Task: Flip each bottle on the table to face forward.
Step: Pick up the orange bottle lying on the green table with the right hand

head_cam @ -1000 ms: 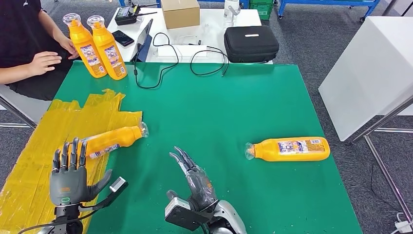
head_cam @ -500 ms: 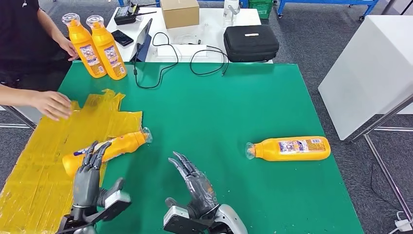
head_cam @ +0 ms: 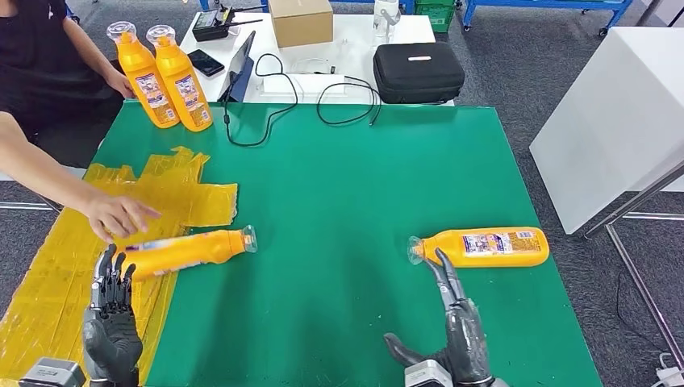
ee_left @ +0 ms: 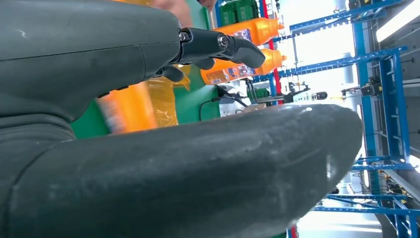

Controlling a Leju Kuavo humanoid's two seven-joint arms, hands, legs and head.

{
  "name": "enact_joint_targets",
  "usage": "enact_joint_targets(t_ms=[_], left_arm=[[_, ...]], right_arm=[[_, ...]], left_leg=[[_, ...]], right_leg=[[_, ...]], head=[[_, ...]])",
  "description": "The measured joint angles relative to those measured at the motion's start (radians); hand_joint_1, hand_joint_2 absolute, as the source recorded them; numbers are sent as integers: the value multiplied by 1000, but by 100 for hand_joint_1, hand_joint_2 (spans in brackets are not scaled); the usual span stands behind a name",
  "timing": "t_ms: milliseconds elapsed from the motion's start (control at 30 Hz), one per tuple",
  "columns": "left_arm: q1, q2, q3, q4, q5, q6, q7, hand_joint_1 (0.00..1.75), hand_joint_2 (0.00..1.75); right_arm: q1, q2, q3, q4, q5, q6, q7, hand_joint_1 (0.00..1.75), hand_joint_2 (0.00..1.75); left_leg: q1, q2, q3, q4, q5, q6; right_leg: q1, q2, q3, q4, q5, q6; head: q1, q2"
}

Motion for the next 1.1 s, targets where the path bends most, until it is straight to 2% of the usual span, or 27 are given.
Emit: enact_joint_targets(t_ms=[333, 433, 567, 700, 833, 933, 1100], left_arm=[[2, -24, 16, -16, 16, -13, 2, 0, 0], [-3, -26, 31, -12, 33, -33, 5, 0, 0], [-17, -27, 41, -1, 34, -43, 4, 0, 0], [-36, -27, 41, 14, 34, -54, 6, 0, 0], [-61, -25, 28, 40, 40, -53, 11, 0, 0], [-78, -21, 12, 57, 52, -50, 12, 0, 0], [-89, -13, -5, 71, 73, -49, 13, 0, 0]], right_arm=[[59, -5, -122, -76, 22, 25, -13, 0, 175], [78, -1, -238, -97, 16, 117, -64, 0, 175], [73, 28, -452, -110, 49, 284, -151, 0, 175], [21, 40, -653, -92, 148, 372, -166, 0, 175], [-69, -2, -792, 13, 247, 386, -129, 0, 175], [-142, -50, -838, 129, 288, 381, -101, 0, 175], [-213, -96, -842, 261, 306, 354, -72, 0, 175]], left_leg=[[1, 0, 3, 0, 0, 0], [0, 0, 3, 0, 0, 0], [0, 0, 2, 0, 0, 0], [-1, 0, 3, 0, 0, 0], [-2, 1, 3, 0, 1, 2], [-2, 1, 3, 0, 2, 3], [-2, 0, 3, 1, 2, 3]], right_leg=[[1, 0, 2, 0, 0, 0], [1, 0, 2, 0, 0, 0], [0, 0, 2, 0, 0, 0], [-1, 0, 2, 0, 0, 1], [-1, 0, 3, 0, 2, 2], [-1, 0, 3, 0, 2, 3], [-1, 0, 3, 0, 2, 4]], head=[[0, 0], [0, 0], [0, 0], [0, 0], [0, 0], [0, 0], [0, 0]])
